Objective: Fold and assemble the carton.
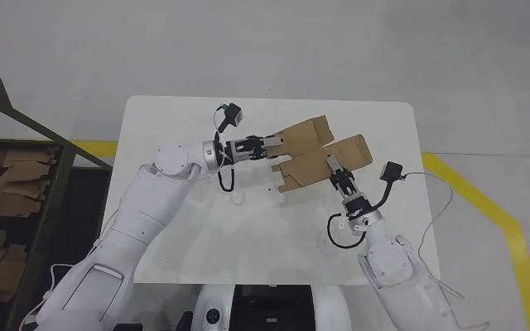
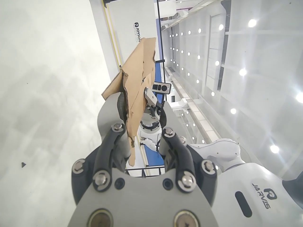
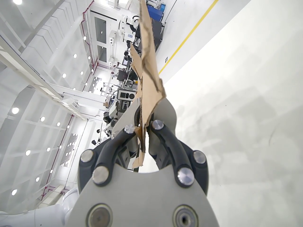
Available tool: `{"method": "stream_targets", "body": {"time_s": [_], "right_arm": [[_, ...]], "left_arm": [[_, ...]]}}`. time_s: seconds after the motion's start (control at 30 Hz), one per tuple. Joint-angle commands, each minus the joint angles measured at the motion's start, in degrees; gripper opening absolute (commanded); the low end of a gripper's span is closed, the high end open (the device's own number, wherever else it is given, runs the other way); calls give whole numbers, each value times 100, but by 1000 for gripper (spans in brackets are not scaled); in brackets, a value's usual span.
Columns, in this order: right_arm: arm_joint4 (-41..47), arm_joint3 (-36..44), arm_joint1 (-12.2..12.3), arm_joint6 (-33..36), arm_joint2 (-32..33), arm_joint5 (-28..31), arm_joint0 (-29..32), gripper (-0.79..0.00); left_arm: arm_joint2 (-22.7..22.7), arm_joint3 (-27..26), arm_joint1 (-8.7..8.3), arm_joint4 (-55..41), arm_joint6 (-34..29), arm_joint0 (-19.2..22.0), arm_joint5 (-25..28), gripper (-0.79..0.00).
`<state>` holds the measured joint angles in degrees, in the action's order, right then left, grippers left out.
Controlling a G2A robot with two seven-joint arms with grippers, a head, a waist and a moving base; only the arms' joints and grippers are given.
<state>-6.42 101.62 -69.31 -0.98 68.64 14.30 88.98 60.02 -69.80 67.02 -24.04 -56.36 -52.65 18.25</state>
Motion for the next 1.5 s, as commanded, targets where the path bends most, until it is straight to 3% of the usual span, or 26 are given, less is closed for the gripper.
{"method": "stream_targets", "body": {"time_s": [0.0,0.2,0.43,0.5,0.57,0.73,0.77,0.8,0.83,0.87,1.3,1.47], "right_arm": [[-23,20,-7,-10,0,-7,9,-785],[-89,57,-31,-38,3,-50,30,-785],[-138,82,-59,-75,10,-105,50,-785],[-160,91,-67,-83,11,-119,53,-785],[-180,105,-74,-90,16,-123,54,-785],[-195,134,-90,-75,29,-108,71,-785],[-196,138,-93,-75,35,-101,73,-751],[-199,137,-95,-73,41,-94,77,-459],[-191,135,-98,-78,53,-91,83,-49],[-177,129,-100,-85,73,-78,87,0],[399,-353,-22,457,998,343,-9,0],[1051,-611,63,1717,1359,1071,-199,0]], "left_arm": [[4,-14,0,38,12,-5,-7,-603],[-4,-66,1,196,60,-11,-29,-671],[-2,-95,2,255,60,-39,-78,-634],[1,-97,2,265,51,-45,-91,-680],[4,-103,3,273,53,-52,-95,-785],[14,-98,17,79,-4,-77,-72,-785],[19,-93,24,-30,-38,-83,-66,-785],[27,-81,29,-134,-79,-85,-61,-785],[36,-63,31,-174,-109,-76,-53,-785],[45,-54,33,-204,-129,-70,-32,-785],[239,37,11,-675,-610,-145,81,-785],[236,68,7,-807,-959,-144,89,-785]]}}
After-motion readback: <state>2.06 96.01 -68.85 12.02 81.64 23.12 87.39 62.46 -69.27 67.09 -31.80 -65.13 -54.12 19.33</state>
